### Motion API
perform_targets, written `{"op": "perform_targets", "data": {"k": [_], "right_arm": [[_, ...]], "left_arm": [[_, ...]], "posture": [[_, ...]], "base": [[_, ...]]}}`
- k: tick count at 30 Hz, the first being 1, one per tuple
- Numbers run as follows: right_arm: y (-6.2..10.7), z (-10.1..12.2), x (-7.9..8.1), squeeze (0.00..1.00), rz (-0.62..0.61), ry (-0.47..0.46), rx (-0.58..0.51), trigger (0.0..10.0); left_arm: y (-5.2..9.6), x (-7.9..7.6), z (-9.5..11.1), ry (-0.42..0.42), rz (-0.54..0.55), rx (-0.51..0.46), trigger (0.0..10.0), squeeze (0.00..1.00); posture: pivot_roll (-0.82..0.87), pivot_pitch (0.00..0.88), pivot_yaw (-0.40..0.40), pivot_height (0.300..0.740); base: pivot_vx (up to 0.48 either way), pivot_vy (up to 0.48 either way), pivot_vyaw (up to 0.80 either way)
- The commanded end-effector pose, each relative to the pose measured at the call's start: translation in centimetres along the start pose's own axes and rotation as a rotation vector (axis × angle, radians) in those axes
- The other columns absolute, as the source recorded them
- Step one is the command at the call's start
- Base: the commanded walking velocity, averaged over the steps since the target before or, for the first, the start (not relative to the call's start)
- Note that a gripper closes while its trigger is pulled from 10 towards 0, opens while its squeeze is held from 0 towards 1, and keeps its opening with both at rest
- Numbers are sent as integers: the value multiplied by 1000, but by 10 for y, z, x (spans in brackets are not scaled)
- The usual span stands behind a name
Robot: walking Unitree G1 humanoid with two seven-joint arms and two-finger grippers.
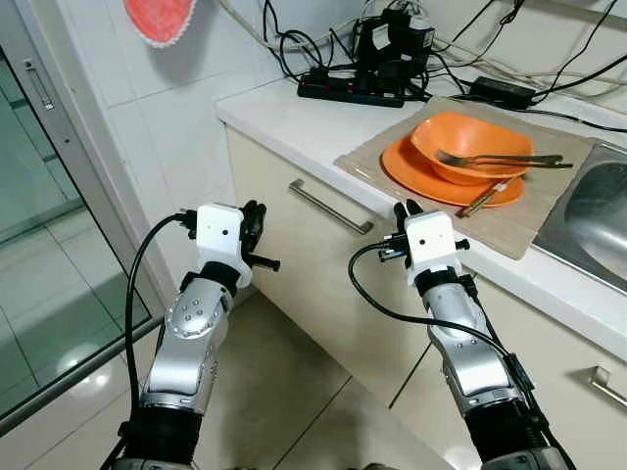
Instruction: Kitchen organization
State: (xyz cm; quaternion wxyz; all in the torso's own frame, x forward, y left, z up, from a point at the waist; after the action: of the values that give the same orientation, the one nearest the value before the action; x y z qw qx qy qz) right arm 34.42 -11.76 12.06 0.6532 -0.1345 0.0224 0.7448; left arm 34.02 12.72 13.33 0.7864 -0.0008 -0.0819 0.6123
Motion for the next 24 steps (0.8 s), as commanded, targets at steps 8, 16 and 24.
{"op": "perform_targets", "data": {"k": [8,16,24], "right_arm": [[-4,1,-5,1000,-17,6,0,10000],[-3,0,-1,1000,4,18,-13,10000],[-3,-3,-1,1000,-3,16,4,10000]], "left_arm": [[-2,1,2,3,-16,0,10000,1000],[1,1,-5,12,-27,18,10000,1000],[2,-2,-9,11,-33,32,10000,1000]], "posture": [[-15,0,-8,723],[-9,0,-14,723],[-10,0,-16,723]], "base": [[0,0,0],[0,0,0],[0,0,0]]}}
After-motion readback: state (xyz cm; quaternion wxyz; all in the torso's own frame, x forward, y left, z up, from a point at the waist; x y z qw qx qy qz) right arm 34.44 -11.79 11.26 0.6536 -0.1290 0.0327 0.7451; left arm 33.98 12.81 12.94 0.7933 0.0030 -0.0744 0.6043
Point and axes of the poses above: a point about 5 cm out from each wrist's last joint towards the gripper, its own y axis pointing back from the gripper into the wrist, its own z axis along the axis of the wrist's last joint, x = y × z, the point moved 4 cm from there along -y, pointing out of the wrist towards the gripper, and after that the axes turned 4 degrees about -y, right-handed, at the moved point
